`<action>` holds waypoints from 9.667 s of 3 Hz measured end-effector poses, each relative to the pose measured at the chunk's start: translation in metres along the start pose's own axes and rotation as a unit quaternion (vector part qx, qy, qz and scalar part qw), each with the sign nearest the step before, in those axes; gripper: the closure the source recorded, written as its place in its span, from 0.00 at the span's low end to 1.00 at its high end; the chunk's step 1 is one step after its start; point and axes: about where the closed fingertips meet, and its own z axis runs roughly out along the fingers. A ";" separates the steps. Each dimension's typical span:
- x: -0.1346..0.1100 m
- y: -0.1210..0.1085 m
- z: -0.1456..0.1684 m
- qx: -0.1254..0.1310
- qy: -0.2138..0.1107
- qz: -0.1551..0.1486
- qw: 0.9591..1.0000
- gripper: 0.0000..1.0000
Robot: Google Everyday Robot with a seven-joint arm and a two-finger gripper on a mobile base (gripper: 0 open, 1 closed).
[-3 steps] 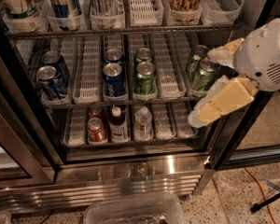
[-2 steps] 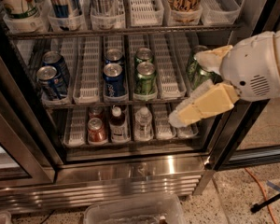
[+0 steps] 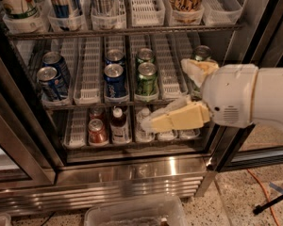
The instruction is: Pick redbull can from top shelf of fridge
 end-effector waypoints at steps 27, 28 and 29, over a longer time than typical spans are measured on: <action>-0.151 -0.116 0.150 0.157 -0.240 -0.020 0.958 0.38; -0.156 -0.117 0.157 0.151 -0.242 -0.021 0.958 0.39; -0.160 -0.115 0.163 0.141 -0.244 -0.020 0.959 0.39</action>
Offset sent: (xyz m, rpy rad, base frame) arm -0.0036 0.0158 0.0194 0.0471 -0.0716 0.0060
